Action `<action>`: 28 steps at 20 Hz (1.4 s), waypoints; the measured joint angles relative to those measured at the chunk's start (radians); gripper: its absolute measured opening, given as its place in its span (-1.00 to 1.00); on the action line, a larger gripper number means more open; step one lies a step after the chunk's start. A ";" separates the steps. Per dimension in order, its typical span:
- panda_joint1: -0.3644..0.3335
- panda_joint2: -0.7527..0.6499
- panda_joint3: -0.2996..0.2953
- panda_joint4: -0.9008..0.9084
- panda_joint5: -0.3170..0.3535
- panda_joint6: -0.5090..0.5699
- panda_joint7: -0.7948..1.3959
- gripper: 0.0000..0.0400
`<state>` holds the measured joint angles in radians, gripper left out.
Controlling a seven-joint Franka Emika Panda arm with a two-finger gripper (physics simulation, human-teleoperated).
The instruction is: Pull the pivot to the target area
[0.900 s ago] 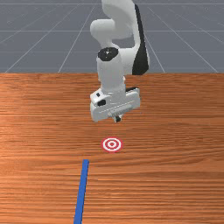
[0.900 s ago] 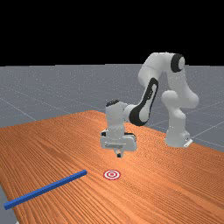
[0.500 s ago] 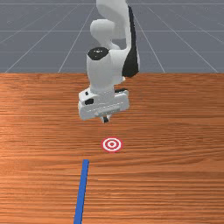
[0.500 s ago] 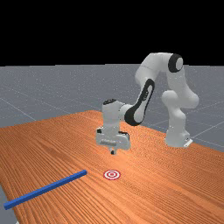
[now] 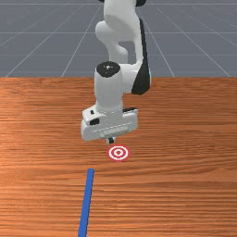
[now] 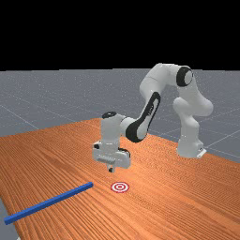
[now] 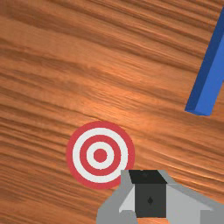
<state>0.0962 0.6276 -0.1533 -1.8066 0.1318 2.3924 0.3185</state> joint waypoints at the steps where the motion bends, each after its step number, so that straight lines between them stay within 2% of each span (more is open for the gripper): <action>1: 0.022 0.026 -0.025 0.050 -0.037 -0.053 0.037 -1.00; 2: -0.005 0.024 0.003 0.044 0.002 -0.022 0.000 -1.00; 5: -0.009 0.041 0.006 0.060 0.005 -0.016 -0.002 -1.00; 6: 0.009 0.068 -0.015 0.105 -0.026 -0.078 0.029 -1.00; 8: 0.001 0.121 -0.013 0.201 -0.026 -0.150 0.032 -1.00; 10: -0.004 0.157 -0.011 0.267 -0.025 -0.170 0.034 -1.00; 11: -0.019 0.150 0.008 0.248 0.001 -0.115 0.011 -1.00; 12: 0.013 0.170 -0.030 0.277 -0.045 -0.124 0.060 -1.00; 13: 0.025 0.185 -0.045 0.301 -0.063 -0.134 0.079 -1.00; 15: -0.013 0.224 -0.005 0.381 -0.029 -0.171 0.018 -1.00; 16: -0.017 0.268 -0.008 0.469 -0.026 -0.245 0.043 -1.00; 17: -0.040 0.263 0.020 0.457 0.009 -0.214 0.011 -1.00; 18: -0.043 0.283 0.021 0.495 0.008 -0.231 0.013 -1.00; 19: -0.027 0.300 0.001 0.523 -0.023 -0.238 0.023 -1.00; 21: -0.031 0.338 -0.001 0.596 -0.020 -0.289 0.043 -1.00; 23: -0.043 0.340 0.012 0.598 -0.005 -0.277 0.027 -1.00; 28: -0.052 0.350 -0.016 0.613 0.007 -0.285 0.108 -1.00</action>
<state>0.0439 0.9779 -0.1694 -1.1937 0.1388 2.1076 0.4262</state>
